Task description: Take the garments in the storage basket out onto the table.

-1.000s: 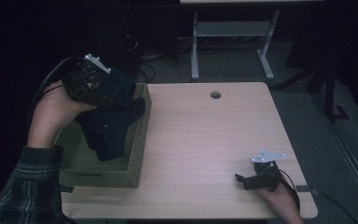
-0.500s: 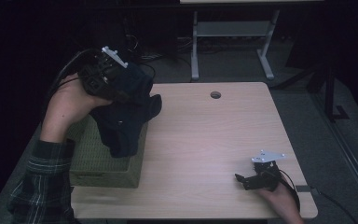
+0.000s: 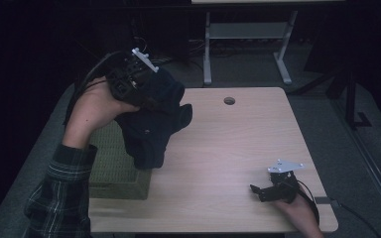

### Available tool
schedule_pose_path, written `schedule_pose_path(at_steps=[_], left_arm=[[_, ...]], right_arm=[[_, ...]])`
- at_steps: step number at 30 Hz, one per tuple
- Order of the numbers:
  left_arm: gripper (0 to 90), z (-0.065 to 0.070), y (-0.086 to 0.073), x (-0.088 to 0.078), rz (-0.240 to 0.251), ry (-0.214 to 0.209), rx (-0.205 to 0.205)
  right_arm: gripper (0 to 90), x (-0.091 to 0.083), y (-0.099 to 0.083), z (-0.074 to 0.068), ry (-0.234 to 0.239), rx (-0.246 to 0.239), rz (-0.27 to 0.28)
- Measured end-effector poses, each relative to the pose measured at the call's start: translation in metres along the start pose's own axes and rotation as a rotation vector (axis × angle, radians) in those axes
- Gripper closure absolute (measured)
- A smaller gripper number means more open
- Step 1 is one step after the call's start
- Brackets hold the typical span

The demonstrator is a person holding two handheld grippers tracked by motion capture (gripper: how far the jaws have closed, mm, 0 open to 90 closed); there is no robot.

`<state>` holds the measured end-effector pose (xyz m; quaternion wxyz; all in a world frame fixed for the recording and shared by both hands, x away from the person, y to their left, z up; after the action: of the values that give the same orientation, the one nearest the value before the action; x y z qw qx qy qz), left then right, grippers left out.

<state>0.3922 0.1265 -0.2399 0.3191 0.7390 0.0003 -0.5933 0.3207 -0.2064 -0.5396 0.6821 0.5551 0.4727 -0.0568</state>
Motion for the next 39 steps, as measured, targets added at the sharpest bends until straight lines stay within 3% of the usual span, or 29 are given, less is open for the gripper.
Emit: schedule_pose_path(at_steps=[10, 17, 22, 32, 39], left_arm=[[79.3, 0.018, 0.021, 0.024, 0.019, -0.073, 0.035], [79.3, 0.032, 0.035, 0.042, 0.008, -0.097, 0.073], [79.3, 0.041, 0.045, 0.056, 0.025, -0.132, 0.083], [79.3, 0.066, 0.065, 0.091, 0.032, -0.19, 0.131], [79.3, 0.087, 0.071, 0.119, 0.036, -0.244, 0.134]], right_arm=[[2.4, 0.0, 0.0, 0.0, 0.001, 0.004, 0.0], [2.3, 0.0, 0.0, 0.0, 0.0, 0.001, -0.001], [2.3, 0.0, 0.0, 0.0, -0.001, 0.001, 0.0], [2.3, 0.0, 0.0, 0.0, 0.0, -0.001, 0.0], [2.3, 0.0, 0.0, 0.0, 0.001, -0.001, 0.0]])
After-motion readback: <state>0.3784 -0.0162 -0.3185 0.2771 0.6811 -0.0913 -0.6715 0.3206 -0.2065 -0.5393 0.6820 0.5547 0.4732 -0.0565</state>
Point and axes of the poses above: each handheld gripper's, and its own axes: x roughly forward along the jaws, y roughly out of its top, z roughly to its right, the point moved 8 cm from there along x, roughly forward along the jaws, and after that the axes turned 2 degrees about x, right-handed, at the moved point
